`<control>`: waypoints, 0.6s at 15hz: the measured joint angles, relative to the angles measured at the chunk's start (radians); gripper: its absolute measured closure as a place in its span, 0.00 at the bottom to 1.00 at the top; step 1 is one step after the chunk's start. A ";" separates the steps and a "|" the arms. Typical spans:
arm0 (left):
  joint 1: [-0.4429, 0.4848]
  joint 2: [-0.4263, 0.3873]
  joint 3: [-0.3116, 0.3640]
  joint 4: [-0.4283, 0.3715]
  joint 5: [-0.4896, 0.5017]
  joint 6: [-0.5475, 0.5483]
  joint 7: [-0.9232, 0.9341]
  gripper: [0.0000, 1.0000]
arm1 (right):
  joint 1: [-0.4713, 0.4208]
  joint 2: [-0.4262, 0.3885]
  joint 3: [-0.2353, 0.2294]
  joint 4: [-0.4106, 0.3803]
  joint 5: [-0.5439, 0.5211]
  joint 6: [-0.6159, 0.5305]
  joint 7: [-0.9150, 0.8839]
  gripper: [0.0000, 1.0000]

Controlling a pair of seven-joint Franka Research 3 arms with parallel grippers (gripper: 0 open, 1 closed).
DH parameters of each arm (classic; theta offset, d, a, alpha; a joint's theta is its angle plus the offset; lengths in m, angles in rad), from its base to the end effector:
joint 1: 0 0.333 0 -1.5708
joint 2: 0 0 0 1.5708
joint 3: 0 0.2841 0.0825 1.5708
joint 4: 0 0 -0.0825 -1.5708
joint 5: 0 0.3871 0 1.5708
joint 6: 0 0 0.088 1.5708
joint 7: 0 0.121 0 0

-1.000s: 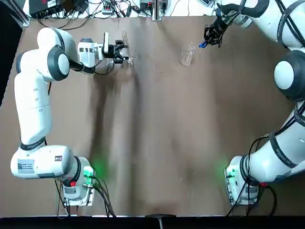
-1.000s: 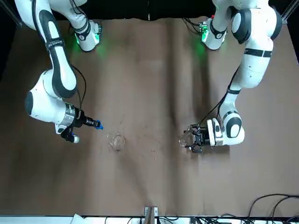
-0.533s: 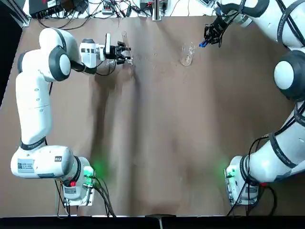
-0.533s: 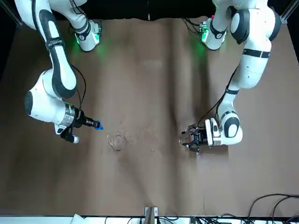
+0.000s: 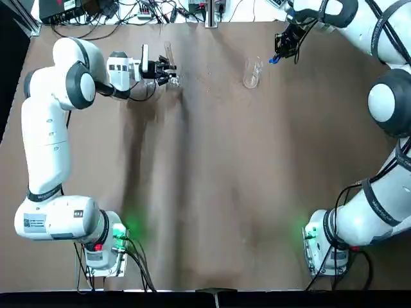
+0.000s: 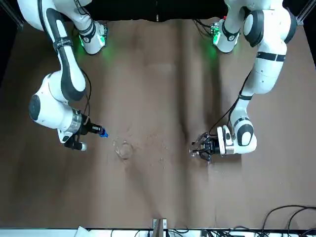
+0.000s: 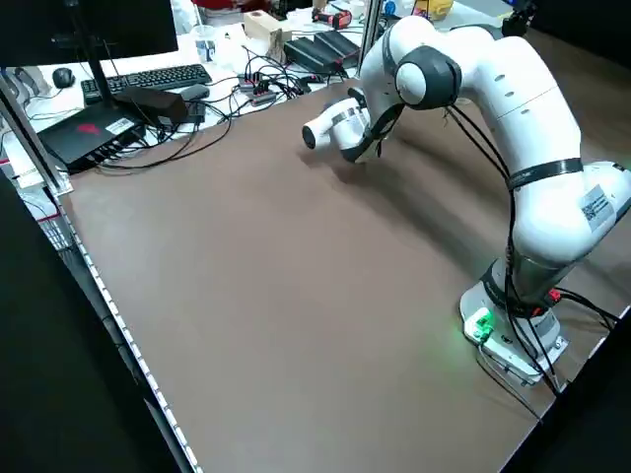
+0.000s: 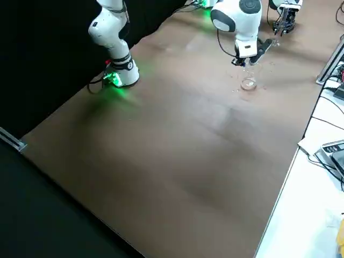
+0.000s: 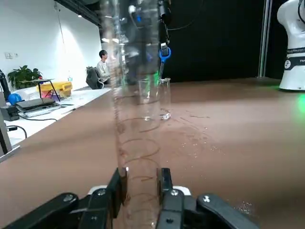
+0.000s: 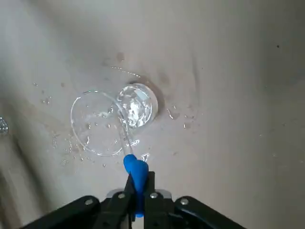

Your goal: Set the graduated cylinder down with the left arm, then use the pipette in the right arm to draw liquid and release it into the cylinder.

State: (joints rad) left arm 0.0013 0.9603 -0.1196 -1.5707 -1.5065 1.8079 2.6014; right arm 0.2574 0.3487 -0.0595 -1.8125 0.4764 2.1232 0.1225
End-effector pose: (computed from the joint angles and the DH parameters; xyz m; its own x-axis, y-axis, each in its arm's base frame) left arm 0.6211 -0.1649 0.0744 -0.0805 -0.1330 0.9878 -0.9966 -0.0066 -0.0821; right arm 0.6112 0.1509 0.3057 0.9797 -0.1572 -0.1248 -0.1917 -0.9168 -0.3503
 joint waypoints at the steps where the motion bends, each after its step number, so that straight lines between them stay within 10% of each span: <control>1: 0.000 0.000 0.000 0.000 0.000 0.000 0.000 0.65 | 0.004 0.000 0.000 0.003 -0.004 0.000 0.000 0.92; 9: -0.023 0.000 -0.011 0.014 -0.060 0.001 0.000 0.66 | 0.044 0.000 0.001 0.035 -0.064 -0.008 0.000 0.92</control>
State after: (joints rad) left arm -0.0217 0.9604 -0.1305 -1.5568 -1.5670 1.8090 2.6013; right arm 0.3012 0.3487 -0.0588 -1.7777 0.4121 2.1149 0.1226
